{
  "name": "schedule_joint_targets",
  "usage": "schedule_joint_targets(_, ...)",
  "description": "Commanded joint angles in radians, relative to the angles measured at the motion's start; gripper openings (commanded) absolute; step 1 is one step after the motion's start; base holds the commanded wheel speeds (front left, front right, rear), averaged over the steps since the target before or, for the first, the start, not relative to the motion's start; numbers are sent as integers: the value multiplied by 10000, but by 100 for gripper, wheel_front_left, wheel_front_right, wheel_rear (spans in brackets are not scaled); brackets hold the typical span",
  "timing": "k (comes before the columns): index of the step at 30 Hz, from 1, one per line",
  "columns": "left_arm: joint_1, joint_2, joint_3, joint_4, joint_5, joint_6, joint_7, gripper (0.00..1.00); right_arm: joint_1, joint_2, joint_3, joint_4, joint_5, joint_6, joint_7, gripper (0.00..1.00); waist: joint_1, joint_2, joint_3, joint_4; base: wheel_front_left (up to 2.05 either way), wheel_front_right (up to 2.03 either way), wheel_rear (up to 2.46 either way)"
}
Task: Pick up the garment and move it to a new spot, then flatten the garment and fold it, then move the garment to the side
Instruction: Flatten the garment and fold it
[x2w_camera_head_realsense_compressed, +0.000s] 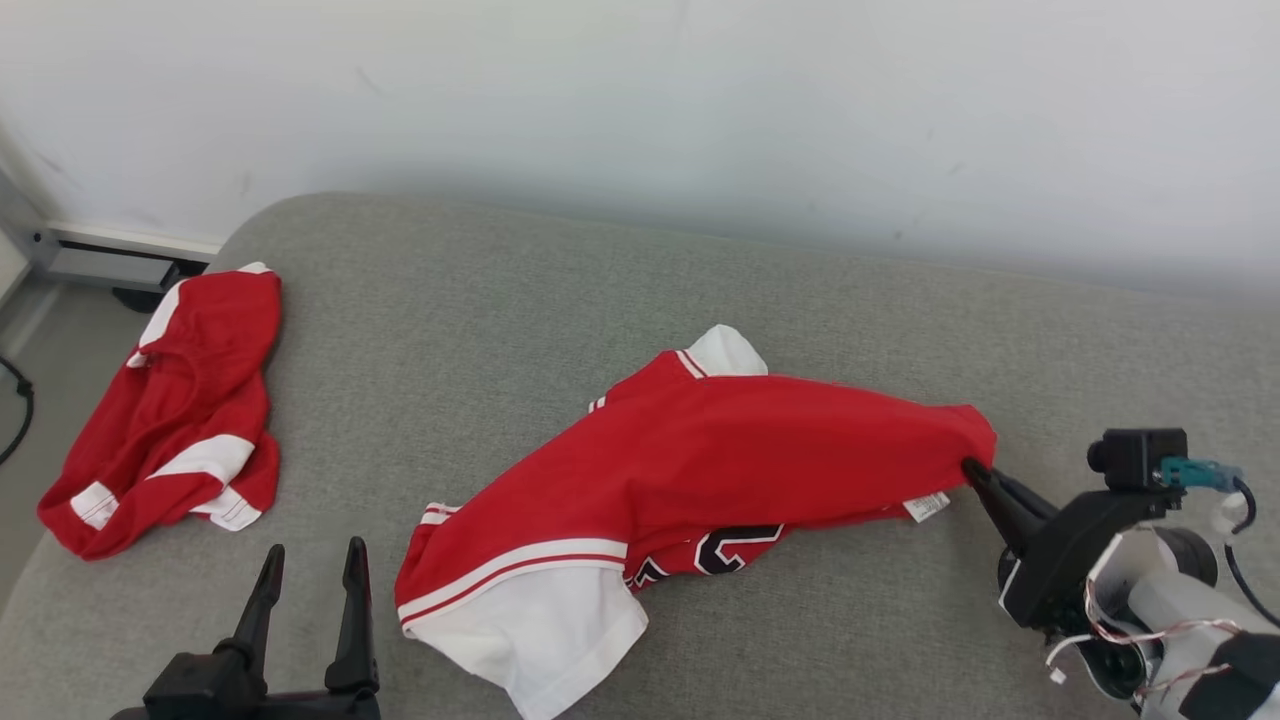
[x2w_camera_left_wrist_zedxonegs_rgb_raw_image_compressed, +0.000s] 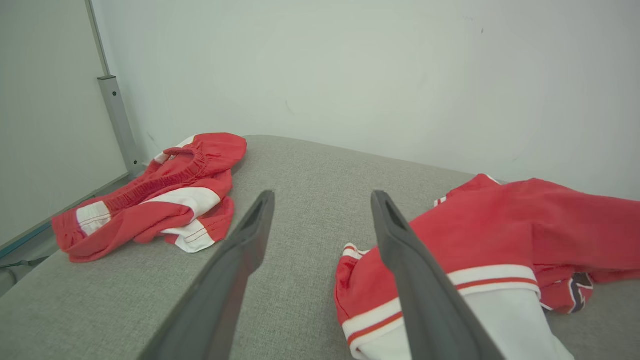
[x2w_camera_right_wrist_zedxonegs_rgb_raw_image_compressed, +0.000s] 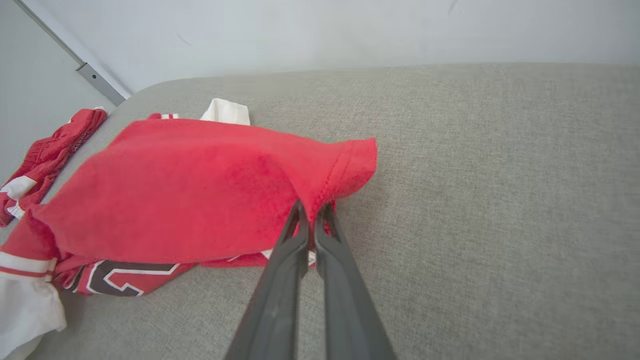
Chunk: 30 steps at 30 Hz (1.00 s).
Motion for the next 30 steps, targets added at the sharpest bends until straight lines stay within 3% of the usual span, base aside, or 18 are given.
schedule_joint_targets(1,71,8,25,10,61,-18,-57,100,204,-136,-68,-161,135,-3,-25,0,0,-1,-5,-128,0,0,0)
schedule_joint_targets(9,-26,-29,68,74,63,-51,-57,100,1297,-659,-227,-1356,511,-3,687,0,0,-1,90,-505,0,0,0)
schedule_joint_targets(10,-48,-33,64,86,67,-67,-57,100,1340,-693,-263,-1304,412,-3,686,12,0,-1,98,-528,0,0,0)
schedule_joint_targets(11,-61,-38,60,106,72,-81,-57,100,1352,-716,-312,-1253,334,-3,663,79,0,-1,105,-553,0,0,0)
schedule_joint_targets(12,-72,-42,57,121,79,-91,-57,100,1372,-725,-368,-1192,261,-3,651,100,0,-1,110,-573,0,0,0)
schedule_joint_targets(23,-57,-84,20,104,85,-40,-57,100,2034,-1120,-1180,-1394,-374,-3,973,100,0,-1,115,-588,0,0,0)
schedule_joint_targets(30,-115,-94,-44,41,84,-13,-57,100,2353,-778,-1724,-1457,-851,-3,1362,100,0,-1,143,-505,0,0,0)
